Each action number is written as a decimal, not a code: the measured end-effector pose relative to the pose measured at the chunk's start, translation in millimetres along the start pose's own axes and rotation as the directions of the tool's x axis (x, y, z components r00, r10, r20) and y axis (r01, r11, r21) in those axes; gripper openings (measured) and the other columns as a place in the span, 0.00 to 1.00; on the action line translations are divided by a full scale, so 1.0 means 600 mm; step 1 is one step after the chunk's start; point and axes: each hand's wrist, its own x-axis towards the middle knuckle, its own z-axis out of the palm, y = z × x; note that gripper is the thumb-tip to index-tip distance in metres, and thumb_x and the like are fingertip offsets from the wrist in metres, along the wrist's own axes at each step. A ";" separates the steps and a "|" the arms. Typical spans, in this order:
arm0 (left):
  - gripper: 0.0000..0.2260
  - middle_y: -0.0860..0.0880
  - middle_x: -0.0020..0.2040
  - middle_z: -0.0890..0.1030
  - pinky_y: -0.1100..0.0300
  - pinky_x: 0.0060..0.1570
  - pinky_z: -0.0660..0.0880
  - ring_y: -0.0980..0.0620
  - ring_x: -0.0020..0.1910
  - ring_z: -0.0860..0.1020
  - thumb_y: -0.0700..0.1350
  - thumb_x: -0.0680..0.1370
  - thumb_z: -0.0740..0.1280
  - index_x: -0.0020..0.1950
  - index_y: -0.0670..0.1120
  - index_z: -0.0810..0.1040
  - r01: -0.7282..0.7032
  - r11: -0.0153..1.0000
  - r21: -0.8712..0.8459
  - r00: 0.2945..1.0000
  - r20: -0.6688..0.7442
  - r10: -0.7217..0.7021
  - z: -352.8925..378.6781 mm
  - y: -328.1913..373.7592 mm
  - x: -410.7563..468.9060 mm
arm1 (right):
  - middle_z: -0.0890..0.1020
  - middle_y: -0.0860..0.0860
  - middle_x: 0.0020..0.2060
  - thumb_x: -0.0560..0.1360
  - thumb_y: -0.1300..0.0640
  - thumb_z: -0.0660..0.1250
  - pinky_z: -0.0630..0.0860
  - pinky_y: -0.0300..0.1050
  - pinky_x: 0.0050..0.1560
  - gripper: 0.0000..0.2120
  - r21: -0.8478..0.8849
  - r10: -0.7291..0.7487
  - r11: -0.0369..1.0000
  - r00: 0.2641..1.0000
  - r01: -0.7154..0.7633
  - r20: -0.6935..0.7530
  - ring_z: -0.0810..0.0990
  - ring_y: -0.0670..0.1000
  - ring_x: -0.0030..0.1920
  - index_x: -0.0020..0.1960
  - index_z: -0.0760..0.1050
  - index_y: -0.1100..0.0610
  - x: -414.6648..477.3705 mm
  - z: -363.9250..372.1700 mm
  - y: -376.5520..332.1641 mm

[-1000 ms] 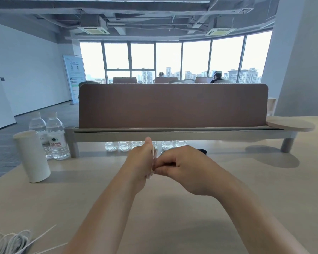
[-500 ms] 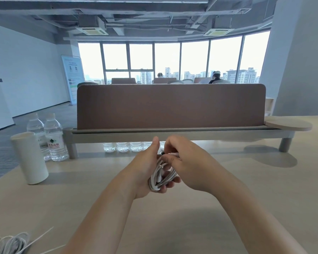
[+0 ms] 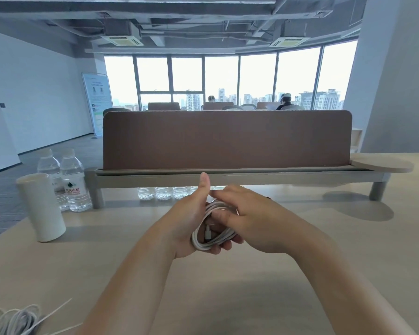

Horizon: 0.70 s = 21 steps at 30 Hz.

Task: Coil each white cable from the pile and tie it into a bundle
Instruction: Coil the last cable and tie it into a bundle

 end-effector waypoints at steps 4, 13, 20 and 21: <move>0.43 0.31 0.45 0.82 0.57 0.34 0.72 0.41 0.37 0.79 0.75 0.77 0.43 0.49 0.39 0.81 0.026 1.000 -0.005 0.999 0.022 -0.026 0.002 0.001 -0.001 | 0.76 0.47 0.52 0.84 0.49 0.55 0.76 0.52 0.54 0.12 -0.073 0.011 0.997 1.000 -0.012 -0.009 0.78 0.49 0.51 0.60 0.76 0.49 0.005 -0.002 0.003; 0.29 0.37 0.46 0.82 0.55 0.40 0.75 0.32 0.50 0.82 0.67 0.81 0.51 0.51 0.41 0.74 0.090 0.982 -0.168 0.991 0.109 -0.072 -0.001 0.006 -0.007 | 0.78 0.47 0.46 0.84 0.53 0.56 0.74 0.54 0.53 0.13 -0.145 0.037 0.988 0.990 -0.056 -0.136 0.76 0.51 0.49 0.51 0.79 0.50 0.017 0.009 0.018; 0.25 0.33 0.56 0.80 0.47 0.47 0.82 0.35 0.53 0.83 0.63 0.81 0.58 0.56 0.41 0.74 0.067 0.980 -0.186 0.997 0.051 -0.058 -0.004 0.002 -0.007 | 0.79 0.47 0.48 0.84 0.52 0.56 0.75 0.53 0.55 0.14 -0.136 0.068 0.986 0.979 -0.095 -0.194 0.77 0.51 0.51 0.57 0.80 0.48 0.020 0.007 0.032; 0.25 0.33 0.56 0.81 0.47 0.46 0.82 0.34 0.54 0.83 0.63 0.81 0.58 0.54 0.40 0.74 0.066 0.980 -0.187 0.997 0.041 -0.059 -0.003 0.002 -0.007 | 0.78 0.47 0.48 0.84 0.52 0.56 0.75 0.52 0.54 0.14 -0.140 0.072 0.985 0.977 -0.101 -0.200 0.77 0.51 0.50 0.56 0.80 0.47 0.020 0.008 0.032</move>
